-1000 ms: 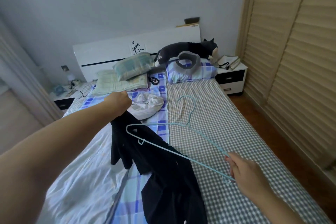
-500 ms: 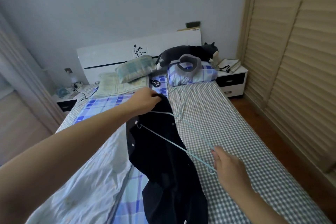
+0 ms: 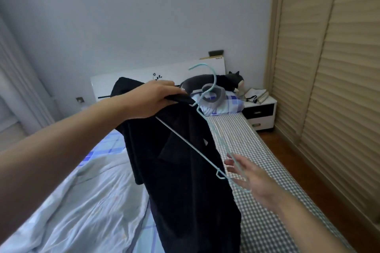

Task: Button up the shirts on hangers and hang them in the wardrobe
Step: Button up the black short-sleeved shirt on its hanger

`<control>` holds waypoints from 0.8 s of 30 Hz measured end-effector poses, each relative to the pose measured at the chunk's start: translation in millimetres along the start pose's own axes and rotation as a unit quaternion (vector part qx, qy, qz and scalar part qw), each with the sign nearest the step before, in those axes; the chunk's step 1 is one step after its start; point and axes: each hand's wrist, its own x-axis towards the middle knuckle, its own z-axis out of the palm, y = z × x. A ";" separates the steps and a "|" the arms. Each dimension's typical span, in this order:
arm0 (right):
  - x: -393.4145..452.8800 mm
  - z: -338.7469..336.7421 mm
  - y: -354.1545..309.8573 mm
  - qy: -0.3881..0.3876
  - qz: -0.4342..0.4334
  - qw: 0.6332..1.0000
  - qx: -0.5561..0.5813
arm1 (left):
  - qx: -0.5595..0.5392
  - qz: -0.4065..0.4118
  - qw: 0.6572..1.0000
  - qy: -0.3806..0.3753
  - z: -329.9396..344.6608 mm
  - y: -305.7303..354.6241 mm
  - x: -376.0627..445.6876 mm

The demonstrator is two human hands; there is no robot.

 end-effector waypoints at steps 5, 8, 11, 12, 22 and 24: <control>50.7 23.8 14.8 -0.054 0.018 0.968 -0.245 | 0.067 0.027 0.997 0.014 -33.6 -9.5 -37.8; 75.1 23.2 14.9 0.011 0.008 0.970 -0.243 | 0.131 0.016 0.991 0.013 -45.5 -23.4 -73.4; 90.1 2.0 -35.6 0.161 -0.061 0.913 -0.370 | 0.206 -0.028 0.978 -0.010 -40.1 -36.9 -107.5; 92.1 -3.0 -60.6 0.202 -0.086 0.885 -0.410 | 0.228 -0.059 0.972 -0.022 -35.2 -35.3 -113.1; 34.1 73.4 -179.4 0.081 -0.132 0.935 -0.318 | -0.045 -0.308 0.945 0.101 13.6 17.5 -86.4; 29.9 77.2 -168.6 0.019 -0.176 0.925 -0.338 | -0.066 -0.271 0.948 0.151 22.2 24.3 -84.2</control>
